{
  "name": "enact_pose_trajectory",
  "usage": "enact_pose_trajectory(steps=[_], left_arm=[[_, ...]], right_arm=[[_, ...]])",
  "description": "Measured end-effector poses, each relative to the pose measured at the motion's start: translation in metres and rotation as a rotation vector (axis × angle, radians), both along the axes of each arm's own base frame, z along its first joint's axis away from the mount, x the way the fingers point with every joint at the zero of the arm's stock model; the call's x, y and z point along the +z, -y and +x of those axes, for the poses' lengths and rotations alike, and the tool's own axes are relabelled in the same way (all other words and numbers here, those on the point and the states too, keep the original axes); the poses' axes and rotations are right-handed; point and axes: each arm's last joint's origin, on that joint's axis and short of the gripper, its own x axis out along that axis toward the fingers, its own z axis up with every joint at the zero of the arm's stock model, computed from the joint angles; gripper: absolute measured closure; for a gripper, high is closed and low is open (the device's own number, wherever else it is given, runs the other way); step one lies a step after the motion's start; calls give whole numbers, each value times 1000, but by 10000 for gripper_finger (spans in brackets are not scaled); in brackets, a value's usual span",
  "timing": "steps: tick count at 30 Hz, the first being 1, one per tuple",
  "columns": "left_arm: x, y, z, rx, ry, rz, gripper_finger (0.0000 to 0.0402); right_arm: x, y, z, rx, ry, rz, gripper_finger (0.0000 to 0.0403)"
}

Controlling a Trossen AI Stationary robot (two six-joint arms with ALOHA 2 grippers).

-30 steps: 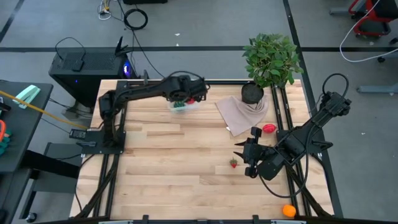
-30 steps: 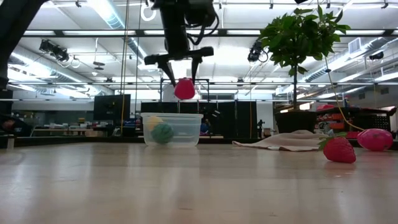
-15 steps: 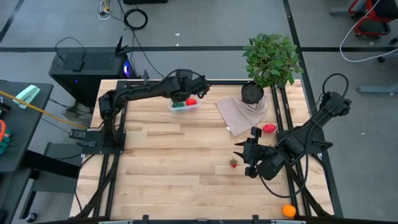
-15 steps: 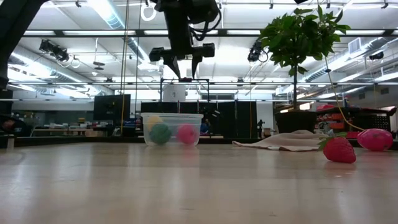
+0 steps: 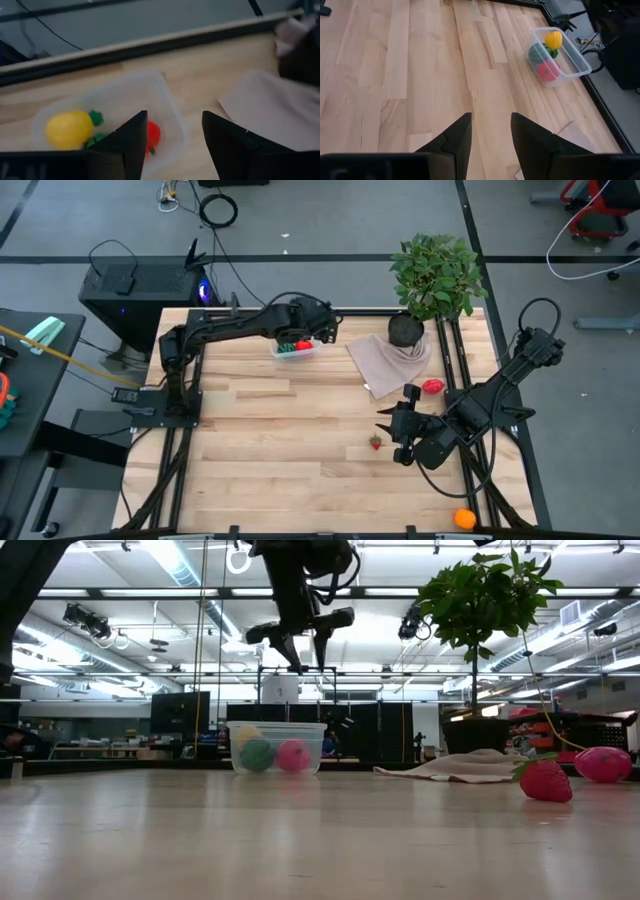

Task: Pick and placing Produce into tupperware
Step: Put the red strawberry into the container

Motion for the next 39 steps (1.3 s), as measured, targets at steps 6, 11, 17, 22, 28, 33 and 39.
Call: enact_pose_trajectory(steps=[6,11,17,22,28,33,39], left_arm=[[-1,11,4,-163,-24,-77,214],[-2,22,8,-341,-87,-76,224],[-3,54,14,-595,-180,-50,237],[-2,79,18,-675,-176,-38,250],[3,119,27,-737,-74,-12,276],[4,161,27,-817,-51,-20,298],[2,209,17,-882,-56,-59,313]], right_arm=[[0,0,0,0,-1,-1,259],[-1,1,-1,0,-17,-13,259],[-2,2,-3,-14,-27,-9,259],[-3,3,-5,-39,-40,-2,259],[-4,4,-6,-41,-52,-11,259],[-5,5,-7,-44,-66,-21,259],[-6,7,-10,-63,-83,-23,259]])
